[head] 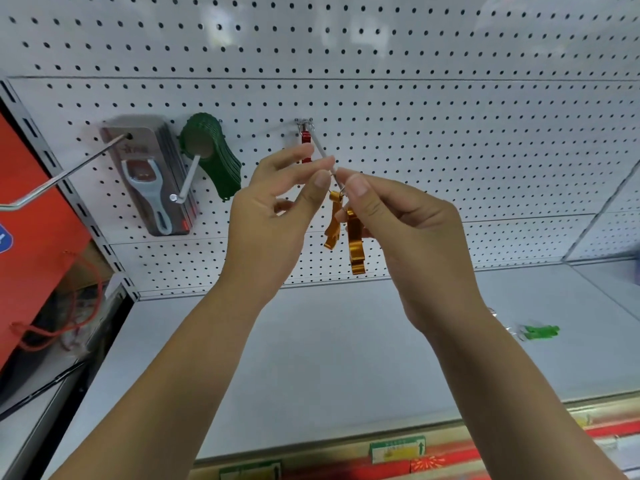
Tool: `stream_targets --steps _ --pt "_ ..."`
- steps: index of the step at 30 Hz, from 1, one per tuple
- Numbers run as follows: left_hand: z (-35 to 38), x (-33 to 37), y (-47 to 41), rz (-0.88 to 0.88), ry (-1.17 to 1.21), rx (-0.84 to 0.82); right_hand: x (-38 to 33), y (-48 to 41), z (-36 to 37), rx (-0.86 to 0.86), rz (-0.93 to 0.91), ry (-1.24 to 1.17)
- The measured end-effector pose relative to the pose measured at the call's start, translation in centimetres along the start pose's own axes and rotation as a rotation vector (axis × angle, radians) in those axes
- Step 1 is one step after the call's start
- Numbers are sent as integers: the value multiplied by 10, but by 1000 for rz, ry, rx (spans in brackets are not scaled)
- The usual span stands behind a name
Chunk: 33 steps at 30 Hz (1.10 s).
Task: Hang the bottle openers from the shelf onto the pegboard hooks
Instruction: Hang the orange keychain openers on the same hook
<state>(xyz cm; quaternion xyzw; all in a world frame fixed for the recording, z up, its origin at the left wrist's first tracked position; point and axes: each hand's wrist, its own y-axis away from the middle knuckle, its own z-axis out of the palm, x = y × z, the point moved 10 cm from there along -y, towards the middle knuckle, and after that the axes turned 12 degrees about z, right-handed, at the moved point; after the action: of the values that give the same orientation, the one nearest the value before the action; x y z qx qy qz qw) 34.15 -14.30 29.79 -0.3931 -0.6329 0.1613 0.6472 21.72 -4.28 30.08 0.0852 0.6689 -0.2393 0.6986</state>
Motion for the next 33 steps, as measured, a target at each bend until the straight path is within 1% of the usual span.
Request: stream_targets --steps 2,5,10,12,16,22,26,30,33 --pt "-3 6 5 46 44 24 1 -2 1 -9 9 25" --pt "1 12 10 64 79 6 3 -5 2 -34 33 57" --pt "9 15 15 67 20 -46 19 -8 4 -71 148 -29" --pt "10 15 17 87 -8 -51 21 -7 4 -62 163 -37" --pt "12 12 17 106 -49 -69 18 -5 1 -13 143 19" --pt "10 11 13 98 -50 -22 8 -1 -8 85 80 102" --pt "9 8 6 117 -59 -10 4 2 -11 101 41 138" --pt "13 1 -2 116 -56 -42 -7 8 -8 78 -56 178" --pt "14 -2 -12 133 -80 -53 -13 12 -9 125 -161 292"
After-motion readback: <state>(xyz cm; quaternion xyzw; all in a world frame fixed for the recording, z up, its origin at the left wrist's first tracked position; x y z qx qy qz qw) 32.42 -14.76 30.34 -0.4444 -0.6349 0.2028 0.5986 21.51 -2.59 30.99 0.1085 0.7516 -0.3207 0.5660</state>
